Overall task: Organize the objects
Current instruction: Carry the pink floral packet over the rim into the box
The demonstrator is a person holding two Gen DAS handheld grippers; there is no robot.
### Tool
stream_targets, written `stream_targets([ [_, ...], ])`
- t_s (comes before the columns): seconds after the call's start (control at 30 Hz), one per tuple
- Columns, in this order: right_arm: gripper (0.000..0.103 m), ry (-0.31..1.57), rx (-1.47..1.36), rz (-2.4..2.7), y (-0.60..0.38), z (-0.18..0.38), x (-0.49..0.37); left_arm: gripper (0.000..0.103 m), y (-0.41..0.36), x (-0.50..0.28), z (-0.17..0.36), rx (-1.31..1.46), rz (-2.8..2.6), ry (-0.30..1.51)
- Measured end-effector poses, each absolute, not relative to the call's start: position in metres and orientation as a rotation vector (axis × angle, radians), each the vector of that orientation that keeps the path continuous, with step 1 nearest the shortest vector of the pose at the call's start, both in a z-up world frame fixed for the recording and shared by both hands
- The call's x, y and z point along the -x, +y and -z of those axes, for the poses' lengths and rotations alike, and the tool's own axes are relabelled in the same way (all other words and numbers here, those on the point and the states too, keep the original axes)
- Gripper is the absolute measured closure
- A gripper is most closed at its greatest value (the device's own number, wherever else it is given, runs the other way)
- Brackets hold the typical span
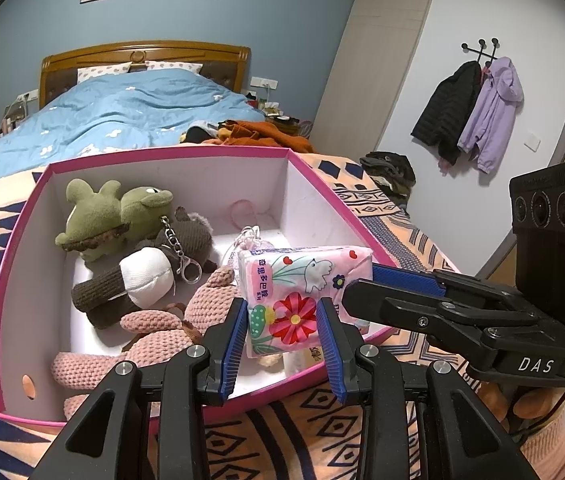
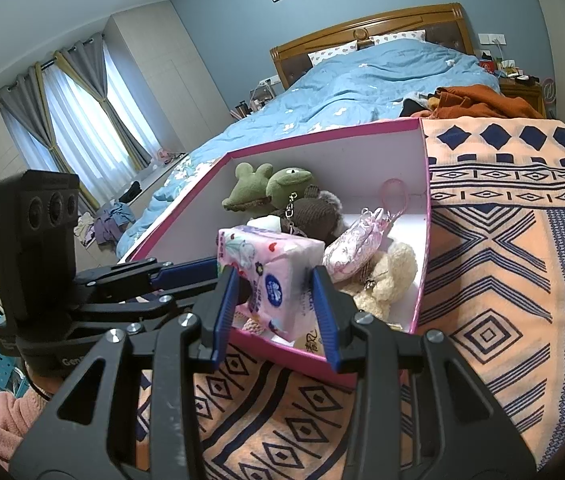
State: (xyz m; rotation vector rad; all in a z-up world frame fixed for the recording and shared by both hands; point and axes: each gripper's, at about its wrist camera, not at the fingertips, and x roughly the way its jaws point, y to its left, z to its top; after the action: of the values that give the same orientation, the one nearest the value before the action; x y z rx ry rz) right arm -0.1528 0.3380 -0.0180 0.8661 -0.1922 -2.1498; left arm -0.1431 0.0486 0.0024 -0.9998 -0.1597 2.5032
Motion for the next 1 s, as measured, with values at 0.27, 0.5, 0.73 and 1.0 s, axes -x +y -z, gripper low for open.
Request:
stream_targets([
  [0.27, 0.062, -0.192, -0.874, 2.149, 0.3365, 0.0206, 0.1557, 0.068, 0.0482, 0.1443, 0.0004, 1.010, -2.505, -0.158],
  [0.5, 0.062, -0.195, -0.881, 2.148, 0.3367, 0.0229, 0.1575, 0.068, 0.0481, 0.1461, 0.0032, 1.024, -2.501, -0.159],
  [0.73, 0.062, -0.197, -0.887, 2.147, 0.3362, 0.0246, 0.1589, 0.068, 0.0483, 0.1474, 0.0036, 1.032, -2.500, -0.159],
  [1.0, 0.062, -0.200, -0.894, 2.148, 0.3357, 0.0263, 0.1591, 0.068, 0.0482, 0.1485, 0.0041, 1.038, -2.498, -0.161],
])
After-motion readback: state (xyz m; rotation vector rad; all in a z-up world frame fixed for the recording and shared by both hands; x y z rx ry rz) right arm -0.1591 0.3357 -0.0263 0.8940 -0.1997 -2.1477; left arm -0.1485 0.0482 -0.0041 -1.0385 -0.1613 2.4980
